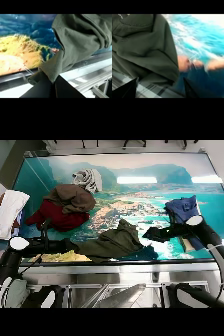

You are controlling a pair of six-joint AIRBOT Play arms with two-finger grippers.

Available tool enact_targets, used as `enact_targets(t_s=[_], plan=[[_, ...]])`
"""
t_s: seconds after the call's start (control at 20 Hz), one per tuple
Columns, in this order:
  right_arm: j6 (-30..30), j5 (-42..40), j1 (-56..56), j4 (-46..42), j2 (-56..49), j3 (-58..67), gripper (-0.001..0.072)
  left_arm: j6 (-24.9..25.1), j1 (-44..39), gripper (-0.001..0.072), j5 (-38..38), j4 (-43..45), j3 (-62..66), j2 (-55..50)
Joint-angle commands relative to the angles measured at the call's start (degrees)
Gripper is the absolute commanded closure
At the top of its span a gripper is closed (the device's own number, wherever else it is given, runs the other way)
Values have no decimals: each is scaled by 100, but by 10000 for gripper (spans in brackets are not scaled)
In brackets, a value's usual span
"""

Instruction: Fold the shirts.

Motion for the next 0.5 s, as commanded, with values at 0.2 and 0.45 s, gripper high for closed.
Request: enact_targets(t_s=[0.2,0.45], plan=[[-96,-1185,1248,192,-706,308,90,-52,33,691,-232,42,7,46],[-83,-1239,1261,238,-710,343,680,-52,33,691,-227,44,7,46]])
